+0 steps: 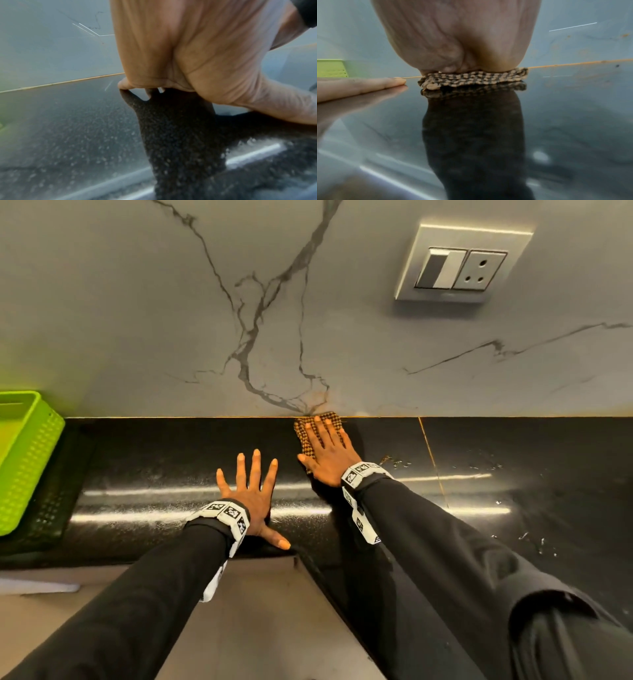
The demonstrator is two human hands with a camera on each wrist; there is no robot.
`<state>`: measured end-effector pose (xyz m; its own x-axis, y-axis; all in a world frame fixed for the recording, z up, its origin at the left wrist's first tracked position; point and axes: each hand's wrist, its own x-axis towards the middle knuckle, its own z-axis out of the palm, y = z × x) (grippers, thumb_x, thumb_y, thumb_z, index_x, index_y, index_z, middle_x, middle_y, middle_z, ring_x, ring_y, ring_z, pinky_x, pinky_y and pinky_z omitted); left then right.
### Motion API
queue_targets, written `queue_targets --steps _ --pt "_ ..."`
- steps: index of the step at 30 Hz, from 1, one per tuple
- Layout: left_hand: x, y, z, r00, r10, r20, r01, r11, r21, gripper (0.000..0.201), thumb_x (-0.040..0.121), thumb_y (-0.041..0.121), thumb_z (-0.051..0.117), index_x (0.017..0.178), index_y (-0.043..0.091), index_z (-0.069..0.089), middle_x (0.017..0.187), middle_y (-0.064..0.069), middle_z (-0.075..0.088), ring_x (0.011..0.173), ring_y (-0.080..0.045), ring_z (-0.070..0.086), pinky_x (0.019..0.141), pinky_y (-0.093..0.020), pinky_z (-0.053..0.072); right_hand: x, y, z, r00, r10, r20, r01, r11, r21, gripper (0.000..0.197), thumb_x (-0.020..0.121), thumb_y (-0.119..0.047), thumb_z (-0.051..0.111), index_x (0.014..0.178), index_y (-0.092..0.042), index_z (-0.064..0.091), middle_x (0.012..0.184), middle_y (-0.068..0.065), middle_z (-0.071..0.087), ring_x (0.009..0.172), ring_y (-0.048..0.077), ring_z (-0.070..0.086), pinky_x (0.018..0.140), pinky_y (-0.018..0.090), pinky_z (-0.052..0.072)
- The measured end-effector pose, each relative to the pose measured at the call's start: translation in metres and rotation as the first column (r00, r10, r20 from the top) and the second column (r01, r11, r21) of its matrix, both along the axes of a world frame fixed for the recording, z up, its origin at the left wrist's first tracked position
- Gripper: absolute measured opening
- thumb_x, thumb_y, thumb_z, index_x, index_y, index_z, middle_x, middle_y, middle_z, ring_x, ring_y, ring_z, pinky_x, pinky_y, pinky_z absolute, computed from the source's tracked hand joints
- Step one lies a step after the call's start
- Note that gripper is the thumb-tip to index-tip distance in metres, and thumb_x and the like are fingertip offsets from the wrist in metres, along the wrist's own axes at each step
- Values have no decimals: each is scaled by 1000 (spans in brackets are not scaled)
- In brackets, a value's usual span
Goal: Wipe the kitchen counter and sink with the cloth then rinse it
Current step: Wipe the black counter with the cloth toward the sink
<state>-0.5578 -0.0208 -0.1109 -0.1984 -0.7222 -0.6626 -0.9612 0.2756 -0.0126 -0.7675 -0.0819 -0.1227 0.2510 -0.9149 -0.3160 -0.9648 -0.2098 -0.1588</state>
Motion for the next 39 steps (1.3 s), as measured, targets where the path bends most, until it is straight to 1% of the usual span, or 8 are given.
queue_targets --steps 5,9,11,14,18,24,34,39 --pt "-2 -1 4 1000 -10 8 9 1000 18 177 22 104 50 141 21 -51 147 -19 -57 140 -50 -43 111 -82 -7 -75 12 4 980 -199 -6 199 980 -6 76 101 -64 12 160 -23 -13 166 4 -25 153 25 -20 119 45 -15" --pt "-1 -2 4 1000 -5 -9 5 999 36 177 20 103 50 140 21 -52 146 -20 -58 138 -51 -45 110 -84 -9 -72 4 -4 798 -602 -24 601 799 -19 82 100 -64 17 160 -15 -10 165 13 -22 153 33 -18 124 54 -9" --pt "-2 -3 5 1000 -1 -10 1 999 33 178 18 102 49 140 21 -52 145 -21 -58 137 -51 -47 109 -84 -10 -19 2 -8 862 -506 6 506 861 -52 85 99 -65 18 160 -14 -11 163 15 -24 152 36 -20 123 56 -10" --pt "-4 -2 6 1000 25 11 -26 999 41 180 17 100 50 139 15 -52 146 -20 -59 136 -49 -49 109 -83 -11 63 6 -5 991 -108 75 109 994 -7 75 103 -55 19 160 -16 -13 164 13 -24 152 33 -21 124 53 -10" --pt "-5 -1 7 999 52 7 -53 998 39 182 24 101 59 139 13 -52 145 -18 -59 136 -48 -49 111 -81 -12 43 -4 2 999 17 34 -17 1000 -6 71 104 -55 16 160 -22 -11 167 4 -21 154 25 -19 123 47 -12" --pt "-4 -2 10 999 45 -1 -45 998 51 181 30 102 62 139 15 -52 146 -19 -58 137 -50 -47 110 -82 -11 -92 6 -5 949 -315 6 314 945 -89 69 103 -59 10 161 -25 -8 168 -1 -16 155 24 -15 124 46 -10" --pt "-4 -4 10 1000 25 -5 -25 999 45 181 30 103 62 141 15 -51 144 -20 -60 136 -51 -48 110 -83 -10 -117 -6 -3 787 -616 25 617 787 -27 79 102 -62 21 161 -19 -7 168 5 -18 155 28 -16 123 52 -8" --pt "0 -5 5 999 18 -34 -16 999 38 183 19 105 50 142 15 -51 146 -21 -57 137 -52 -46 110 -83 -8 -56 -19 -12 588 -807 49 808 585 -74 93 97 -68 34 161 -12 -2 167 16 -13 153 39 -13 121 62 -1"
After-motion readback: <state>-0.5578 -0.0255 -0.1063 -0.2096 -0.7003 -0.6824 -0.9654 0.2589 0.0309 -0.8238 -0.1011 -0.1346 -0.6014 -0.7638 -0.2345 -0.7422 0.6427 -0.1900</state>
